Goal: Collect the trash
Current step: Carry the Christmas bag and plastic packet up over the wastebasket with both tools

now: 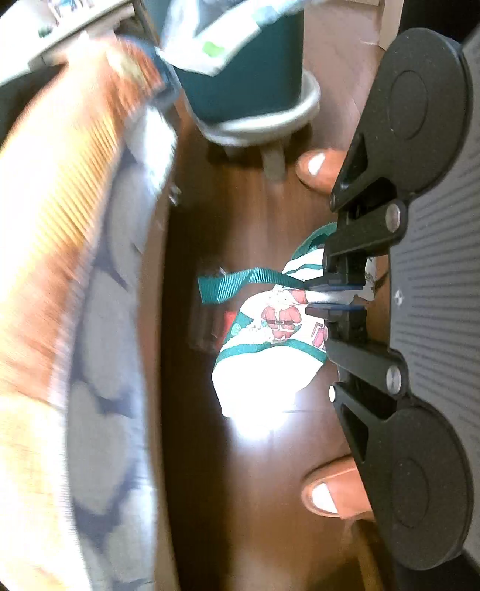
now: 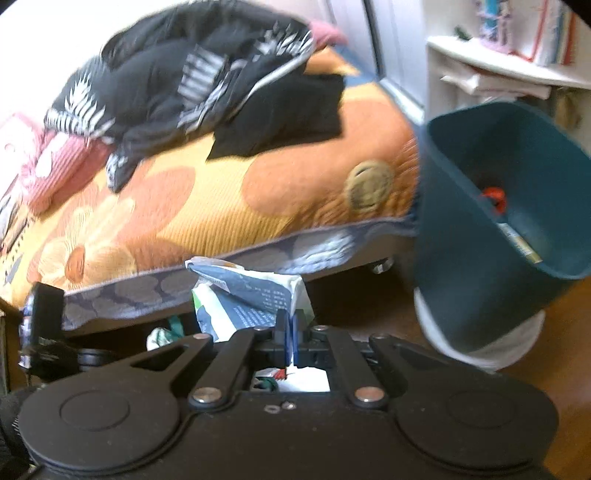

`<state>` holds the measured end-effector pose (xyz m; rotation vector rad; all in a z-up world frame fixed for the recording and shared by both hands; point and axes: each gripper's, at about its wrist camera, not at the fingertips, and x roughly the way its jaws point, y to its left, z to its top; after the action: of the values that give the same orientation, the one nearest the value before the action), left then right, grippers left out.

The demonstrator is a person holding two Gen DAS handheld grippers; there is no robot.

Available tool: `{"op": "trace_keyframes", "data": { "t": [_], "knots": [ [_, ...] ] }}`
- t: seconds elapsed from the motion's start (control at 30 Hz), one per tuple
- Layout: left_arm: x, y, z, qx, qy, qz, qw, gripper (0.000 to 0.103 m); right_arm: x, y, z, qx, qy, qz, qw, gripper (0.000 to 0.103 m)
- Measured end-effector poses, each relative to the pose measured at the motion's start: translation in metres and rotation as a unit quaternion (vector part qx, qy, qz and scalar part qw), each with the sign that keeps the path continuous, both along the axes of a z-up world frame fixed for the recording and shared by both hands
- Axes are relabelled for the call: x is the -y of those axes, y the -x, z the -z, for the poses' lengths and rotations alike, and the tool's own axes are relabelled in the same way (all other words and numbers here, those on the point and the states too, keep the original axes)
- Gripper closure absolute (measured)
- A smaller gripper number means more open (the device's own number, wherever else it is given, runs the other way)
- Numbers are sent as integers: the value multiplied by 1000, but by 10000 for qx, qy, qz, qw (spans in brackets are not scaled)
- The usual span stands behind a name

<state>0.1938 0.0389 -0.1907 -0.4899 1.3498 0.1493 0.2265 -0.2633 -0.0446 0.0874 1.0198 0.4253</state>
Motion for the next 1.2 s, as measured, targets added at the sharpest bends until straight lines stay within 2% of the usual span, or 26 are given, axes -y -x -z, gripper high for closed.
{"op": "trace_keyframes", "data": {
  "t": [0.23,0.5,0.6,0.83,1.0,1.2],
  "knots": [
    [43,-17,-79,750,-57,221,9969,97,57,2,-46,659,-113,539,9963,101],
    [102,-59,-161,1591,167,534,9857,97,118,-19,-70,1141,-107,1165,9866,101],
    [125,-81,-192,1882,256,675,9795,97,139,-31,-74,1245,-53,1375,9826,101],
    [185,-134,-267,2550,287,1204,9590,97,179,-58,-73,1347,191,1846,9734,101],
    [234,-166,-287,2756,329,1565,9479,97,201,-74,-64,1263,362,2067,9696,101],
    [288,-200,-255,2532,205,1974,9468,97,220,-94,-38,982,620,2249,9674,101]
  ]
}}
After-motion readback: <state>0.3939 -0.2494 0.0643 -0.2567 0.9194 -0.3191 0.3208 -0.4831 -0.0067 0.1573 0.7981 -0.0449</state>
